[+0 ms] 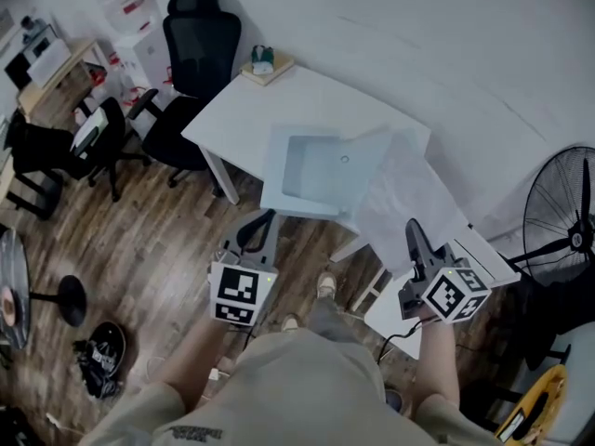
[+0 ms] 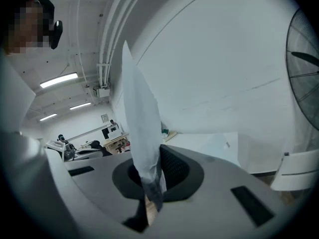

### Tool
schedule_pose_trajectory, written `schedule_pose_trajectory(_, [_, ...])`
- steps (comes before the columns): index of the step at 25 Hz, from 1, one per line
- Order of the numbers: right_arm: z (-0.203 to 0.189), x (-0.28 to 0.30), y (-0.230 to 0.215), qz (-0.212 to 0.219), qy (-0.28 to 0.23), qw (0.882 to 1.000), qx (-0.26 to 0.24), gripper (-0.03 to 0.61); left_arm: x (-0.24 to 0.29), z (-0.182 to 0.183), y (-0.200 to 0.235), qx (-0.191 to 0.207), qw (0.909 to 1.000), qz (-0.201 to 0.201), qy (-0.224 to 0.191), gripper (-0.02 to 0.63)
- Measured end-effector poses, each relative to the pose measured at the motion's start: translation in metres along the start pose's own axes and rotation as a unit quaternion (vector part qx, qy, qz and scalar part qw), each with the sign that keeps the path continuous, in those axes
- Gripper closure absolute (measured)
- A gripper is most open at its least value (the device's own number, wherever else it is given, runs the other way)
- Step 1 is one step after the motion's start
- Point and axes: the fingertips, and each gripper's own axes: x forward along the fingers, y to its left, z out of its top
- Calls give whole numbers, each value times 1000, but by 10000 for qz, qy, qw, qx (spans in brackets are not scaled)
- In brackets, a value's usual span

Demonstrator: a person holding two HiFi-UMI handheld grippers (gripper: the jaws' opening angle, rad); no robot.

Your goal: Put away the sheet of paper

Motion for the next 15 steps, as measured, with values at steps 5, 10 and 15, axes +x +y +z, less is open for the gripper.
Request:
schedule_pose_trajectory(5, [-8, 28, -19, 65, 218, 9997, 76, 555, 18, -19, 6, -36, 9996, 85, 251, 592])
schedule_pose_trajectory(10, [-24, 61, -37, 186, 567, 9981, 173, 555, 39, -33, 5, -100, 9986, 113, 501, 592])
schedule_pose_trajectory(15, [-44, 96, -60, 355, 1021, 9935, 353, 555, 69, -46, 8, -135, 9968, 234, 752, 592])
